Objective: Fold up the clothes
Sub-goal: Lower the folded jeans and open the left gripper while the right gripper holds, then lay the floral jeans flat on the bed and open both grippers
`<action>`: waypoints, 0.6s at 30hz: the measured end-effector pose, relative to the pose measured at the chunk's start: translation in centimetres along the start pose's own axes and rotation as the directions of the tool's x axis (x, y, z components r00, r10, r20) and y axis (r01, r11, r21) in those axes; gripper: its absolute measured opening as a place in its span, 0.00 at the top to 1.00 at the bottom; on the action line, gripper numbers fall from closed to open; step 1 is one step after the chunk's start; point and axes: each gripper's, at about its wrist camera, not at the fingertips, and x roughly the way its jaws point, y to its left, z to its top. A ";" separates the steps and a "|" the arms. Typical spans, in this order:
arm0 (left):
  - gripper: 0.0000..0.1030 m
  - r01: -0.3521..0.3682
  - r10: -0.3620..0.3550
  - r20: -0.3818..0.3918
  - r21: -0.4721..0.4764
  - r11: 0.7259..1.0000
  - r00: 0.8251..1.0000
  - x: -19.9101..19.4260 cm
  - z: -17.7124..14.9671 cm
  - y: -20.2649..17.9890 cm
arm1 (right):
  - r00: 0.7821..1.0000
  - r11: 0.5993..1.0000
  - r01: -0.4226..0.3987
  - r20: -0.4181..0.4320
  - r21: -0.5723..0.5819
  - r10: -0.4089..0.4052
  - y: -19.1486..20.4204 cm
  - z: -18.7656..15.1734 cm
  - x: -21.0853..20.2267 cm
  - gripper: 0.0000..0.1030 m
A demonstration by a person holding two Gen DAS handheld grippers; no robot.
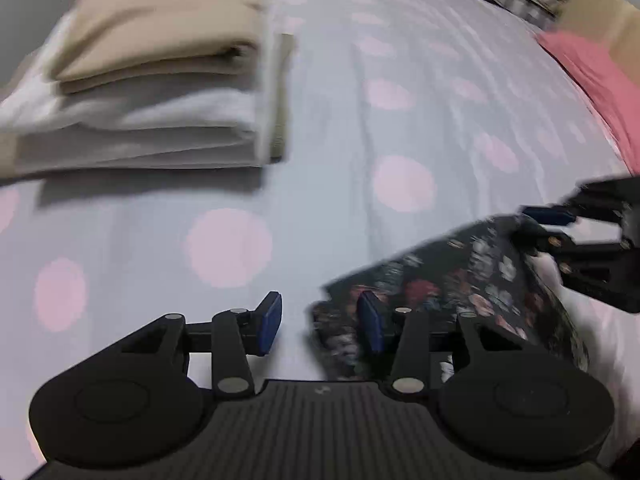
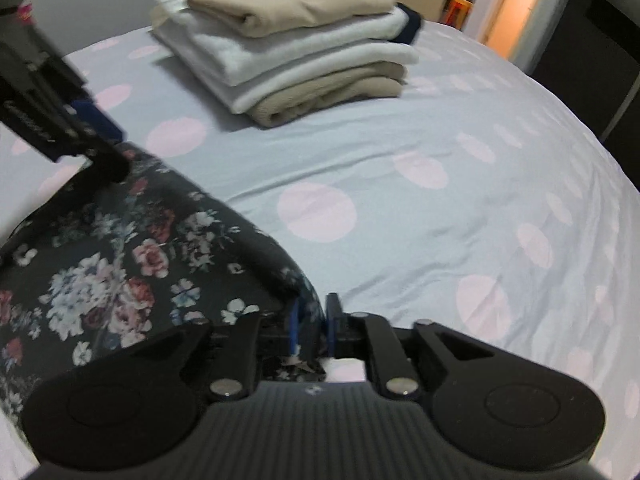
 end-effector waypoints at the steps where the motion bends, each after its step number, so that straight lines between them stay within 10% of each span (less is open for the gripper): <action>1: 0.60 -0.017 0.017 0.014 -0.026 1.000 1.000 -0.5 0.0 0.6 | 1.000 1.000 0.011 0.003 0.016 -0.011 -0.3 -0.1 -0.1 0.76; 7: 0.61 0.034 -0.024 0.110 -0.096 0.995 0.994 -4.0 -2.2 1.0 | 0.995 0.988 0.089 0.033 0.129 -0.094 -1.4 -0.9 -2.6 0.72; 13: 0.69 0.085 -0.081 0.176 -0.019 0.996 0.981 -4.5 -4.6 -3.7 | 0.992 0.964 -0.048 0.125 0.260 0.016 -0.6 -1.8 -4.5 0.79; 18: 0.74 -0.007 0.002 0.170 0.027 1.000 0.985 -1.0 -4.5 -5.7 | 0.992 0.955 -0.051 0.125 0.292 0.015 1.1 -1.9 -3.1 0.79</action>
